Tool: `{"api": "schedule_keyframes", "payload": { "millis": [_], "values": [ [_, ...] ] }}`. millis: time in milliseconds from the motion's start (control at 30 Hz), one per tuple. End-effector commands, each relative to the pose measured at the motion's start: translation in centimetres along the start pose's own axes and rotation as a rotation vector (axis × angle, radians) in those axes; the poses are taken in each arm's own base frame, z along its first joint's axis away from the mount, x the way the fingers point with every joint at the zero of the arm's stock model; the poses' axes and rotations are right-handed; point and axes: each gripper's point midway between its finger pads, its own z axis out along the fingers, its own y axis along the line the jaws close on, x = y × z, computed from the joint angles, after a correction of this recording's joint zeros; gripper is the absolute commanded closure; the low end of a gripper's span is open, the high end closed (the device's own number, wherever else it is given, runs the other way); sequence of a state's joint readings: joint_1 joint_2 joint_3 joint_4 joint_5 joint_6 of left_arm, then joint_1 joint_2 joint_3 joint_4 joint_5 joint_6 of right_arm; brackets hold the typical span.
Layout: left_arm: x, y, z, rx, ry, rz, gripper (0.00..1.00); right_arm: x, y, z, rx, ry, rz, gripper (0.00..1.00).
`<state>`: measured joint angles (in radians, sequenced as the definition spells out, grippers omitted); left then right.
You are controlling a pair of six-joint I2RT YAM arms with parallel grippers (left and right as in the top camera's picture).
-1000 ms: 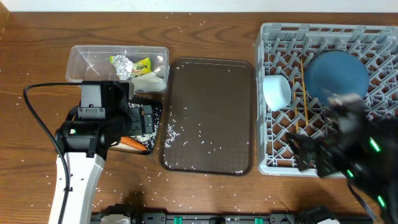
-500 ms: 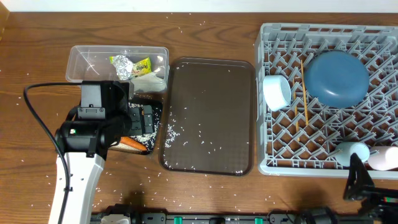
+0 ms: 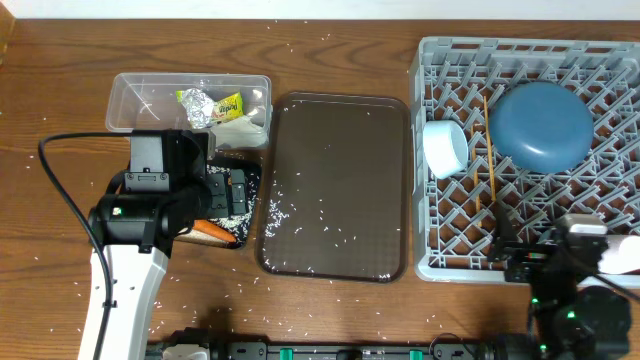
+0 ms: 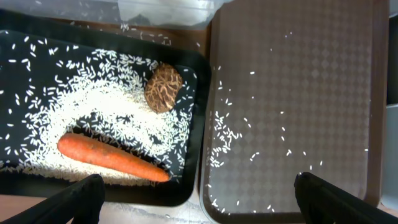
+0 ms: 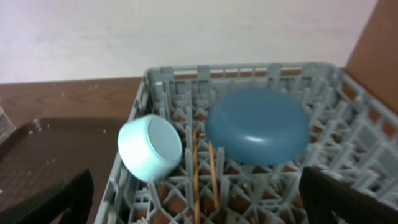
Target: Sort waste into correct bins and load items into the dishwasher rack
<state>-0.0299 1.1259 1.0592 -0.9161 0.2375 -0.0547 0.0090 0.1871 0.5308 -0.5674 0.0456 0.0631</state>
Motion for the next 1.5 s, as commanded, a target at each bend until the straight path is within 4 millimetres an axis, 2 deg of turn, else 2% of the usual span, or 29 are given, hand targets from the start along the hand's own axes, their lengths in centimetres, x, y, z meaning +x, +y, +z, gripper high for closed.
{"api": "schedule_keyframes", "payload": {
  "millis": [0,633,1467],
  "values": [
    [0.0,-0.2,0.0,0.009,0.005,0.006,0.02,1.4,0.5,0.4,-0.036,-0.052,-0.009,0.01],
    [0.0,-0.2,0.0,0.009,0.005,0.006,0.02,8.1,0.1,5.4,-0.034,-0.145,-0.007,0.01],
    [0.0,-0.2,0.0,0.009,0.004,0.006,0.02,8.0,0.1,5.5,-0.035,-0.148,-0.007,0.01]
  ]
}}
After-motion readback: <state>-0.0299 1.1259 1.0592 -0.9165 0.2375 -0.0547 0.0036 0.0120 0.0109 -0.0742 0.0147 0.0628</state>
